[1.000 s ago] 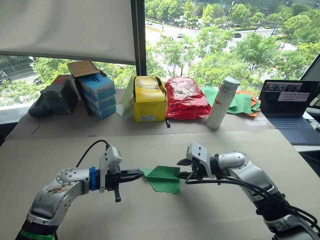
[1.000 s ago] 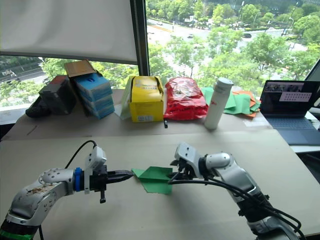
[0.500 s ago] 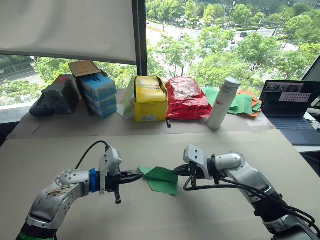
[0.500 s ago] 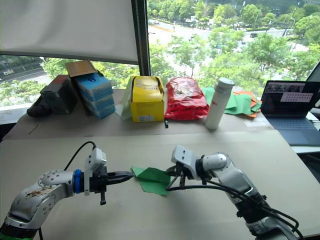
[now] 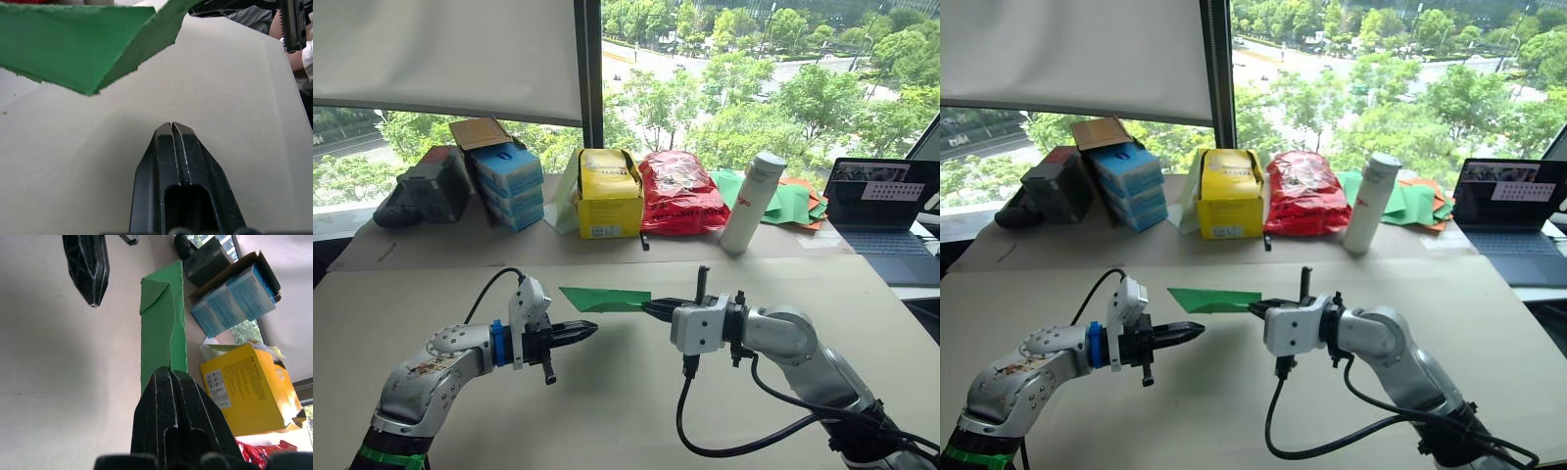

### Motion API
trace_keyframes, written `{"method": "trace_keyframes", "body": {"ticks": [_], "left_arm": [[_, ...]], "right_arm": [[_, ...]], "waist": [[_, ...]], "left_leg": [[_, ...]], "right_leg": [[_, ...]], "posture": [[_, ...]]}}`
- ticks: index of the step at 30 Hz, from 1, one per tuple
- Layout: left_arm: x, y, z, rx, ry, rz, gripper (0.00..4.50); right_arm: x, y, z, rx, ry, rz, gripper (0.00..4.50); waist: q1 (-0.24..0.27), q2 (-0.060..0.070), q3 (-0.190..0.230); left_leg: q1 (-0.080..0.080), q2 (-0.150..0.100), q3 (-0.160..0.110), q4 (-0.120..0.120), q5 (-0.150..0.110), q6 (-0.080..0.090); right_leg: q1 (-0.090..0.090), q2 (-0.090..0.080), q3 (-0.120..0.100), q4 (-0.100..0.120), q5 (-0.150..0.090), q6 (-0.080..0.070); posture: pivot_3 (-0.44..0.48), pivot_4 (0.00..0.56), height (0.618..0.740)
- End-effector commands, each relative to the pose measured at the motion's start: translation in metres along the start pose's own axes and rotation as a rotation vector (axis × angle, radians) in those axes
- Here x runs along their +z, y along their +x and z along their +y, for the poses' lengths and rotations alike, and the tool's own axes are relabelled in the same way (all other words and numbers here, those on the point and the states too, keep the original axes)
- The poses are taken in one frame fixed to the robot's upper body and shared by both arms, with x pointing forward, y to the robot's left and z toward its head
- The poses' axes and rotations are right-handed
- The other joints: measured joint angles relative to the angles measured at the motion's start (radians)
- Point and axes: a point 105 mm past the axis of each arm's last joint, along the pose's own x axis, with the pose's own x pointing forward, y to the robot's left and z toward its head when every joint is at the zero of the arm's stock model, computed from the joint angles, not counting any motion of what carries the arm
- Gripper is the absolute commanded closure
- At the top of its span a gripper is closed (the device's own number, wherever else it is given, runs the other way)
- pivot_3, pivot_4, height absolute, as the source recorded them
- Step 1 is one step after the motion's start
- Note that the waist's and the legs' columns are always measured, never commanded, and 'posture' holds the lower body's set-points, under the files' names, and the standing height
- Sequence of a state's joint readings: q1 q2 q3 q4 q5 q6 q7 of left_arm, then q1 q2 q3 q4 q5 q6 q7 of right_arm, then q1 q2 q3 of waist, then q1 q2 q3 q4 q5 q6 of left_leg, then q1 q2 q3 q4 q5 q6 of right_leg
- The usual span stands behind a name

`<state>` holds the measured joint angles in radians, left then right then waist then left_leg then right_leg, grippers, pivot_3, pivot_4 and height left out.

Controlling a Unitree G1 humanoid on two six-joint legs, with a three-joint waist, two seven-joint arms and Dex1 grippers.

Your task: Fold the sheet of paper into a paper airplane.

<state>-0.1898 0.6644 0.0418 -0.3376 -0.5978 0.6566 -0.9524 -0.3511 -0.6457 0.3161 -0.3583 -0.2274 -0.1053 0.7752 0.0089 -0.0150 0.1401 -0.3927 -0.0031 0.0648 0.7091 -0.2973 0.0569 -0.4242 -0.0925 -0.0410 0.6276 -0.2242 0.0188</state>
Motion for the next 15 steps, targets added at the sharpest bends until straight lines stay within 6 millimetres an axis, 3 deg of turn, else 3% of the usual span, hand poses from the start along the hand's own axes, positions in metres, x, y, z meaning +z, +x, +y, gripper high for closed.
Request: {"method": "trace_keyframes", "body": {"ticks": [1, 6, 7, 14, 15], "left_arm": [[0.013, 0.002, -0.004, -0.027, 0.031, -0.032, 4.5], [0.015, 0.002, -0.002, -0.035, 0.036, -0.026, 4.5], [0.015, 0.003, -0.002, -0.035, 0.037, -0.025, 4.5], [0.015, 0.004, -0.002, -0.037, 0.042, -0.02, 4.5], [0.015, 0.004, -0.002, -0.038, 0.043, -0.019, 4.5]], "right_arm": [[-0.006, 0.001, 0.031, 0.105, -0.221, 0.02, 4.46], [-0.017, 0.001, 0.049, 0.16, -0.192, 0.042, 4.46], [-0.016, 0.001, 0.051, 0.172, -0.178, 0.04, 3.9], [0.002, 0.001, 0.053, 0.203, -0.014, -0.029, 1.59], [0.009, 0.0, 0.051, 0.215, 0.054, -0.06, 1.59]], "waist": [[0.001, 0.0, 0.0], [-0.001, -0.001, 0.001], [-0.003, -0.001, 0.001], [-0.002, -0.001, 0.001], [-0.002, -0.001, 0.001]], "left_leg": [[0.001, 0.0, 0.0, 0.0, 0.0, 0.0], [0.003, 0.0, 0.001, 0.0, 0.0, 0.0], [0.003, 0.0, 0.001, 0.0, 0.001, -0.001], [0.003, 0.0, 0.001, 0.0, 0.0, 0.0], [0.003, 0.0, 0.001, 0.001, 0.0, 0.0]], "right_leg": [[0.0, 0.0, 0.0, 0.001, 0.0, 0.0], [0.001, 0.002, 0.0, 0.002, 0.0, 0.0], [0.001, 0.003, 0.0, 0.002, 0.0, 0.0], [0.001, 0.003, 0.001, 0.002, 0.0, 0.0], [0.001, 0.003, 0.001, 0.002, 0.0, 0.0]], "posture": [[0.0, 0.15, 0.74], [0.0, 0.15, 0.74], [0.0, 0.15, 0.74], [0.0, 0.15, 0.74], [0.0, 0.15, 0.74]]}}
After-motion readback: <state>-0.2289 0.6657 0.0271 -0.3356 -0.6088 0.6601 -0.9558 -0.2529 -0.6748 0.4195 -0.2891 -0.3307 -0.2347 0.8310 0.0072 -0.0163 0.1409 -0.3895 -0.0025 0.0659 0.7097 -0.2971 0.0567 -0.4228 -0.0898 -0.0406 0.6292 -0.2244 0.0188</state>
